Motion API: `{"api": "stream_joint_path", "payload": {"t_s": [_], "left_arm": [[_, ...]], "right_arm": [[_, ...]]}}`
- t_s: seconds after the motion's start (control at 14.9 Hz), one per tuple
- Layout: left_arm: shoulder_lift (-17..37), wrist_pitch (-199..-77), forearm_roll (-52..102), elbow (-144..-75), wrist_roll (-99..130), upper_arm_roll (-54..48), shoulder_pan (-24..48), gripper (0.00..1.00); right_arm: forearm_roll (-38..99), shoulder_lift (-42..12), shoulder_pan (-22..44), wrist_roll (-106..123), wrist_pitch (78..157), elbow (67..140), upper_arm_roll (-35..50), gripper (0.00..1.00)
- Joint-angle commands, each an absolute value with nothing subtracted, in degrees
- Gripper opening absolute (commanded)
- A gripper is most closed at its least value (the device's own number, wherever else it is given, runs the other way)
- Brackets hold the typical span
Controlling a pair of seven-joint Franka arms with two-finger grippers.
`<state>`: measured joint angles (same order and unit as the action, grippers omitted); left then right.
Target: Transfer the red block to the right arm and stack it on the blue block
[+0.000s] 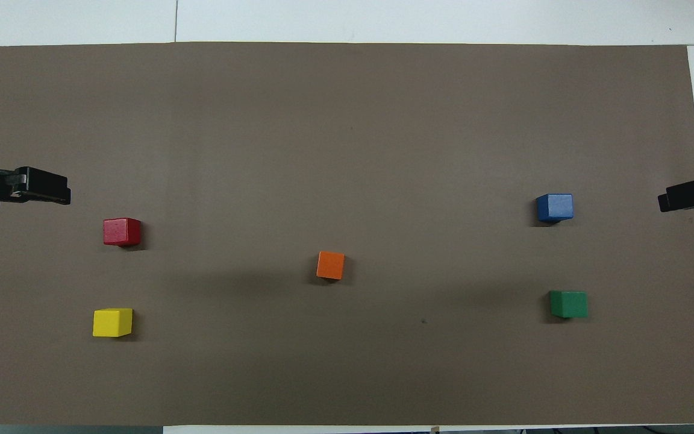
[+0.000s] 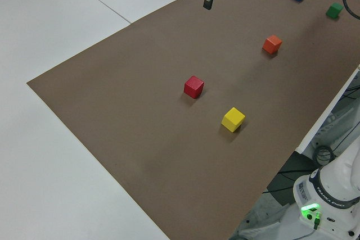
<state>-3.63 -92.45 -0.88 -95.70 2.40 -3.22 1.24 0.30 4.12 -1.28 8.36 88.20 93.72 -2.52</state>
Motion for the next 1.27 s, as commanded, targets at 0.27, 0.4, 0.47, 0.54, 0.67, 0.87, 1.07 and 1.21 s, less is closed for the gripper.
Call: {"api": "stream_joint_path", "payload": {"t_s": [0.27,0.4,0.47,0.54,0.67,0.87,1.07,1.21], "left_arm": [[-5.44,-92.63,-0.18,-98.78,2.02,-2.37,2.11,1.00],[-7.29,-96.74,-0.26,-103.25,1.94,-2.37,1.67,1.00],[-7.38,-101.12,-0.18,-105.71,1.76,-2.37,1.06,1.00],[-7.56,-104.64,-0.18,-108.95,1.67,-2.37,0.45,1.00],[-6.60,-108.96,-0.18,-111.96,1.58,-2.37,-1.40,1.00],[-2.04,-114.41,-0.26,-113.90,0.89,-2.37,-1.49,1.00],[0.43,-123.19,-0.26,-119.68,0.44,-2.37,-1.50,1.00],[2.28,-129.52,-0.26,-123.82,0.35,-2.29,-1.58,1.00]], "right_arm": [[-0.27,5.36,-2.28,8.08,88.60,95.10,-1.76,1.00],[-0.09,5.71,-2.20,9.05,88.51,95.88,-1.76,1.00],[-0.09,6.15,-2.28,9.57,88.68,97.28,-1.76,1.00],[0.17,7.54,-2.46,10.10,89.38,99.73,-1.84,1.00],[3.49,11.23,-3.60,11.16,92.70,107.71,-1.84,1.00],[12.18,15.12,-4.92,11.43,100.01,117.93,-1.85,1.00],[20.28,14.85,-4.92,11.60,102.73,120.93,-1.85,1.00],[30.79,14.85,-5.18,17.62,104.15,123.48,-1.84,1.00]]}}
